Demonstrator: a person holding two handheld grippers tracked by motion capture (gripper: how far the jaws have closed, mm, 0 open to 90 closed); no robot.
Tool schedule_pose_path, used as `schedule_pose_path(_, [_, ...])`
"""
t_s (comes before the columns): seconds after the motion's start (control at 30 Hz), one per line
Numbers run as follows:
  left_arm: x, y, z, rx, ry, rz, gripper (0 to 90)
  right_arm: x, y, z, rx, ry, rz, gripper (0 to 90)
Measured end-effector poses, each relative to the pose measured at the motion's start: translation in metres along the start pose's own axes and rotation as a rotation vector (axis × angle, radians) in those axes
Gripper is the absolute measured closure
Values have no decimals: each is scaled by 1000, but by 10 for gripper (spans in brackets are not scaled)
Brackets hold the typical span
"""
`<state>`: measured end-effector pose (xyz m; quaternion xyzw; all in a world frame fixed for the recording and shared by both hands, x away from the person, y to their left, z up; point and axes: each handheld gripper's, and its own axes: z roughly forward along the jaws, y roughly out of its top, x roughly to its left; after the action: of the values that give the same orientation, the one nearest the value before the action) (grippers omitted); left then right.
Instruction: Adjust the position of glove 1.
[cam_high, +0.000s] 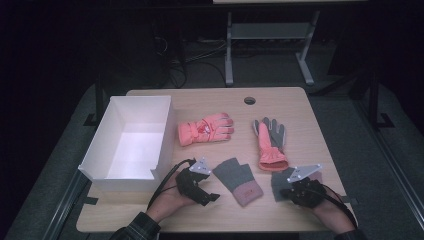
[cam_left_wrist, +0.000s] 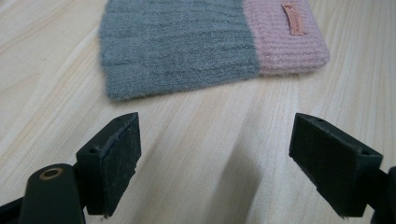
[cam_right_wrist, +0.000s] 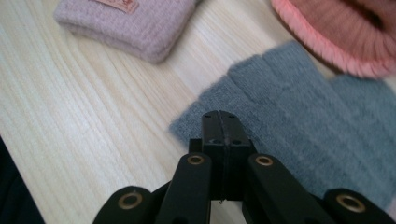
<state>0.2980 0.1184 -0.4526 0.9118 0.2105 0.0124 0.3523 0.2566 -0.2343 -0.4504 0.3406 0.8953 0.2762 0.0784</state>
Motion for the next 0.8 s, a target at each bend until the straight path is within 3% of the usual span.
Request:
schedule_pose_path(0.13, [2, 0, -2, 9, 3, 14, 164, -10, 1, -11, -44, -23, 29, 900])
schedule_pose_path(0.33, [3, 0, -2, -4, 7, 7, 164, -56, -13, -33, -96, -155, 115, 900])
schedule_pose_path(0.43, [3, 0, -2, -5, 6, -4, 164, -79, -24, -36, -114, -198, 161, 900])
schedule_pose_path(0.57, [2, 0, -2, 1, 5, -5, 164, -102, -31, -32, -115, -221, 212, 900])
schedule_pose_path(0.7, [3, -1, -2, 0, 8, -7, 164, -112, -32, -26, -98, -223, 224, 900])
schedule_pose_path(0.8, [3, 0, -2, -1, 7, -8, 164, -111, -35, -24, -84, -224, 223, 900])
